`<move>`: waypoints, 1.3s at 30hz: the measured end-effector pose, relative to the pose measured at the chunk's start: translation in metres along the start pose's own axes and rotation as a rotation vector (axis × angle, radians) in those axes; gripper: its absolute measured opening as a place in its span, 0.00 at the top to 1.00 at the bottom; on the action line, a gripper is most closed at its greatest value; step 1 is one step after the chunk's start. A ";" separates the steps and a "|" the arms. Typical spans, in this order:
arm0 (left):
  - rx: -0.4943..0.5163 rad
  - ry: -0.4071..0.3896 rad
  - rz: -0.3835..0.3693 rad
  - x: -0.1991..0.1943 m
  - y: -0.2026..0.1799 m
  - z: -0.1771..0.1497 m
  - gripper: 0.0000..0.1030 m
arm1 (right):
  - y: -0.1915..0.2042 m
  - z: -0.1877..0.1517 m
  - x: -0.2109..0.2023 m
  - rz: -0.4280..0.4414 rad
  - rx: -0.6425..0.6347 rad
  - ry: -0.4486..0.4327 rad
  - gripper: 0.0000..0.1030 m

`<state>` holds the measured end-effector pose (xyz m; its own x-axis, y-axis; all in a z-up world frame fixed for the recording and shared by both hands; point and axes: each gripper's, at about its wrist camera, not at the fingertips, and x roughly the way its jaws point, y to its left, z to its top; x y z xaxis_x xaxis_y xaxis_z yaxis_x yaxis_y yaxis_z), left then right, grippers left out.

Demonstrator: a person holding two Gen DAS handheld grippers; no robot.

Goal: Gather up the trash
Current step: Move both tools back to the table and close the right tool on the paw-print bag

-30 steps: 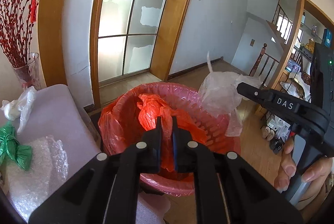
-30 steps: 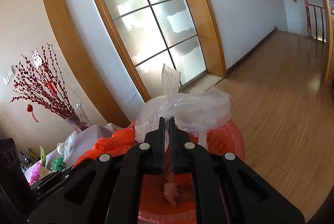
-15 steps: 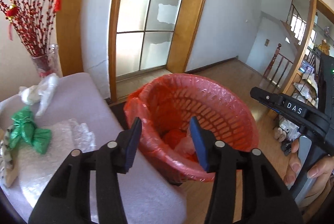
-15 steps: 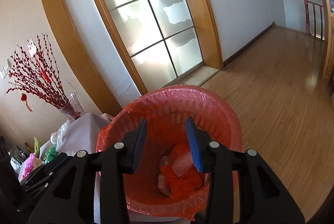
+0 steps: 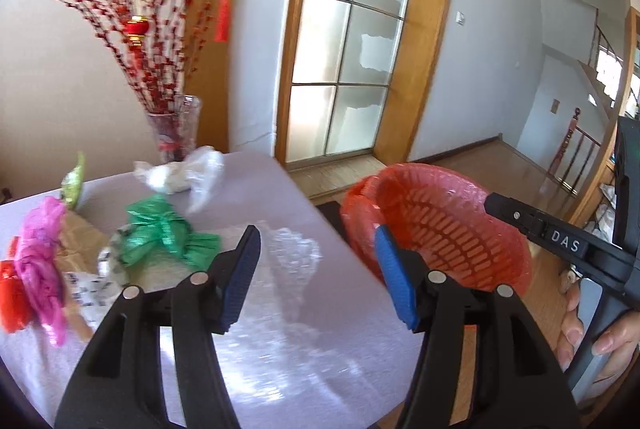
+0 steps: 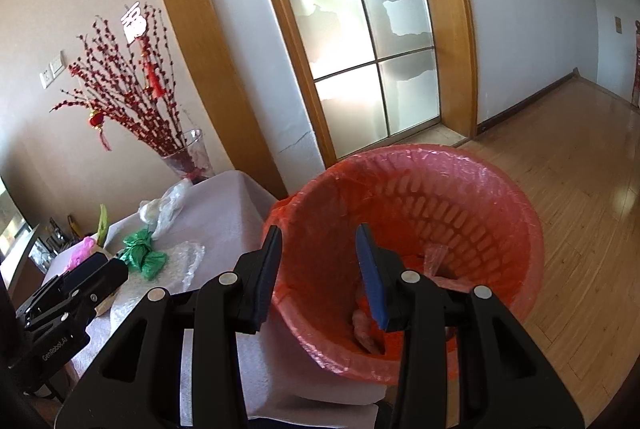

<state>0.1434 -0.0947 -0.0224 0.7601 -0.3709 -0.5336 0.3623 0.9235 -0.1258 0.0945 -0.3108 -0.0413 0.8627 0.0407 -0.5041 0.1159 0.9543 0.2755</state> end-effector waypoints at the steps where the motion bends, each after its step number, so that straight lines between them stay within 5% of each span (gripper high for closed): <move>1: -0.007 -0.008 0.021 -0.006 0.008 0.000 0.42 | 0.009 -0.002 0.001 0.020 -0.017 0.008 0.61; 8: -0.060 -0.066 0.234 -0.055 0.075 -0.009 0.33 | 0.067 -0.013 0.008 0.147 -0.115 0.045 0.61; 19: -0.220 -0.054 0.486 -0.099 0.184 -0.031 0.32 | 0.147 -0.034 0.024 0.316 -0.227 0.123 0.63; 30: -0.305 -0.035 0.572 -0.118 0.232 -0.045 0.32 | 0.245 -0.052 0.051 0.468 -0.312 0.225 0.67; 35: -0.348 -0.019 0.588 -0.123 0.248 -0.053 0.32 | 0.274 -0.066 0.080 0.417 -0.364 0.295 0.67; 39: -0.369 -0.007 0.584 -0.123 0.255 -0.059 0.32 | 0.270 -0.080 0.098 0.352 -0.391 0.368 0.80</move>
<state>0.1107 0.1926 -0.0378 0.7790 0.1978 -0.5951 -0.3135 0.9447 -0.0964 0.1707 -0.0250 -0.0815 0.5832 0.4036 -0.7049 -0.3911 0.9001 0.1919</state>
